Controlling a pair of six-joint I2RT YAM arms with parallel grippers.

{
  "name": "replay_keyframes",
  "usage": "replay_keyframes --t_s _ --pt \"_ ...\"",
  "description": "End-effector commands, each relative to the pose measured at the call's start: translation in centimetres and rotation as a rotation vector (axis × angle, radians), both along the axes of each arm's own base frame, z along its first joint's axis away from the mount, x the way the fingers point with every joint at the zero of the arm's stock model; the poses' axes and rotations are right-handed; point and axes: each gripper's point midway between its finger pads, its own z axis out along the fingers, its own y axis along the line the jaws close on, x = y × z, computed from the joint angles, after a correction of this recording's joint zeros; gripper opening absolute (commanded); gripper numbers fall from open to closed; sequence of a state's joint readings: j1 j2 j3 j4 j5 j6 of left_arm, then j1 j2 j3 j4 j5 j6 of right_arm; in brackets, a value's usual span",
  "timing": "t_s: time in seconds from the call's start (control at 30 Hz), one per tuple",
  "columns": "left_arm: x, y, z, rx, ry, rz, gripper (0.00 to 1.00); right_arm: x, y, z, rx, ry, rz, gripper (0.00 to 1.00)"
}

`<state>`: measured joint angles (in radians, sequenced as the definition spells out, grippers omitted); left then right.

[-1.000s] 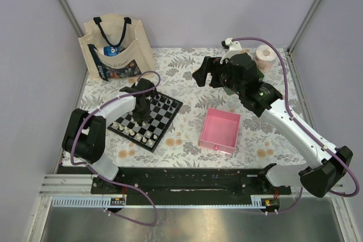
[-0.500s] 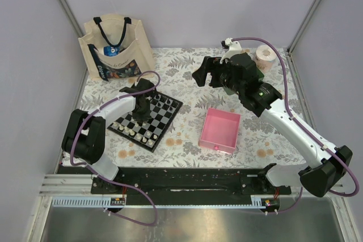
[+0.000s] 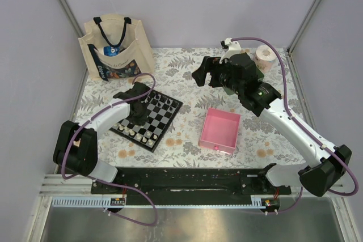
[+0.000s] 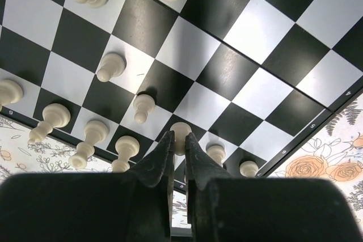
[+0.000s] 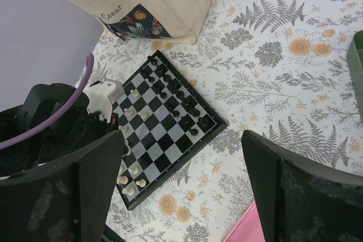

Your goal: Set up the chess pieces on the board

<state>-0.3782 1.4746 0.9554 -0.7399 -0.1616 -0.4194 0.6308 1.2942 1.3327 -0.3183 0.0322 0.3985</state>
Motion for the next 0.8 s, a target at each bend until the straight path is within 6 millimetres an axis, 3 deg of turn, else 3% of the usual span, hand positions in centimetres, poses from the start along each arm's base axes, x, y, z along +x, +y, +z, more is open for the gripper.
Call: replay_keyframes --t_s 0.0,0.47,0.77 --pt "-0.2 -0.1 0.0 -0.023 -0.003 0.016 0.0 0.5 0.3 0.7 0.029 -0.027 0.009 0.94" --pt "-0.7 -0.4 -1.4 -0.024 0.052 0.007 0.0 0.4 0.5 0.5 0.029 -0.021 0.024 0.94" --pt "-1.4 0.3 -0.7 0.001 0.046 0.01 0.0 0.7 0.1 0.4 0.024 -0.023 0.002 0.94"
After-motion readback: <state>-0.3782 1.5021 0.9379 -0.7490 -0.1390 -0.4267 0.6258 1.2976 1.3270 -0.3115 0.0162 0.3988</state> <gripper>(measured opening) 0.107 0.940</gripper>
